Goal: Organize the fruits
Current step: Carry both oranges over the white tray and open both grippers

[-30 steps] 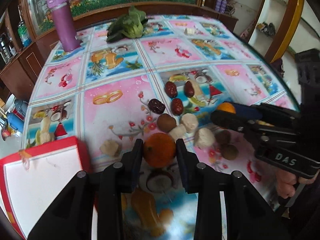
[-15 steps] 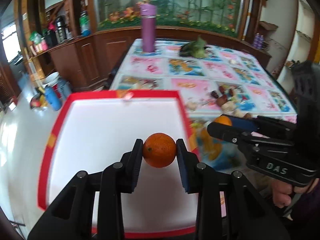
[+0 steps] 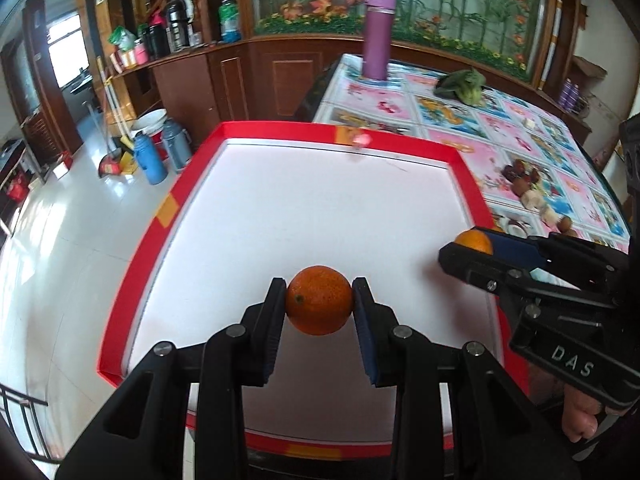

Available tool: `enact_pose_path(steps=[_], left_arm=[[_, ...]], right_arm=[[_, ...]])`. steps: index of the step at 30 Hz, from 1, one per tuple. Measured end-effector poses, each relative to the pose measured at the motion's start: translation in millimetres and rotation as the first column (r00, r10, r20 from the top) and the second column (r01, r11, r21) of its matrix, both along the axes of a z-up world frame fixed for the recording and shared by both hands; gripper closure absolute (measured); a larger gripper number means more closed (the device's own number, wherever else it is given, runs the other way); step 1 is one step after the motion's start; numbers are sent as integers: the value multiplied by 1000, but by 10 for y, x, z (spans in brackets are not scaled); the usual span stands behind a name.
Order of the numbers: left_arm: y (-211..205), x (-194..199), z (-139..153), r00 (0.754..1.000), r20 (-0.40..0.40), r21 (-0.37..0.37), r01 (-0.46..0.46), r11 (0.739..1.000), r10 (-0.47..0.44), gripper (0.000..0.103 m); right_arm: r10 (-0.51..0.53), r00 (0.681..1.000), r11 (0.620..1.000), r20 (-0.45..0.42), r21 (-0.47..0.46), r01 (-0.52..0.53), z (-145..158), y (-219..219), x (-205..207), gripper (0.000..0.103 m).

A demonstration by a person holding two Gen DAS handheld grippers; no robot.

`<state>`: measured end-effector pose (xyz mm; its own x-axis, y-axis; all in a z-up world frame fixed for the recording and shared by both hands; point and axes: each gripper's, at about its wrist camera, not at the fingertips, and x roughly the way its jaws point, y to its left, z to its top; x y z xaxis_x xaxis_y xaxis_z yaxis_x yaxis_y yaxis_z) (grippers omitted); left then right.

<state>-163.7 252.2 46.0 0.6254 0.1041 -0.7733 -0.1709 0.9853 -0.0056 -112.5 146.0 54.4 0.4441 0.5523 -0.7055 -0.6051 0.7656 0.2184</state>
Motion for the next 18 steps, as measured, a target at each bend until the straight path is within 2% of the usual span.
enact_pose_path(steps=[3, 10, 13, 14, 16, 18], left_arm=[[152, 6, -65, 998, -17, 20, -56, 998, 56, 68], [217, 44, -122, 994, -38, 38, -102, 994, 103, 67], [214, 59, -122, 993, -42, 43, -112, 993, 114, 66], [203, 63, -121, 992, -47, 47, -117, 992, 119, 65], [179, 40, -106, 991, -40, 69, -124, 990, 127, 52], [164, 17, -54, 991, -21, 80, -133, 988, 135, 44]], right_arm=[[-13, 1000, 1000, -23, -27, 12, 7, 94, 113, 73], [-47, 996, 990, -76, -137, 36, -96, 329, 356, 72], [-58, 994, 990, -94, -135, 45, -110, 301, 349, 71], [-59, 994, 991, -94, -128, 46, -101, 278, 341, 69], [-52, 994, 993, -93, -108, 41, -55, 221, 308, 62], [-52, 996, 997, -70, -68, 47, 29, 122, 260, 60]])
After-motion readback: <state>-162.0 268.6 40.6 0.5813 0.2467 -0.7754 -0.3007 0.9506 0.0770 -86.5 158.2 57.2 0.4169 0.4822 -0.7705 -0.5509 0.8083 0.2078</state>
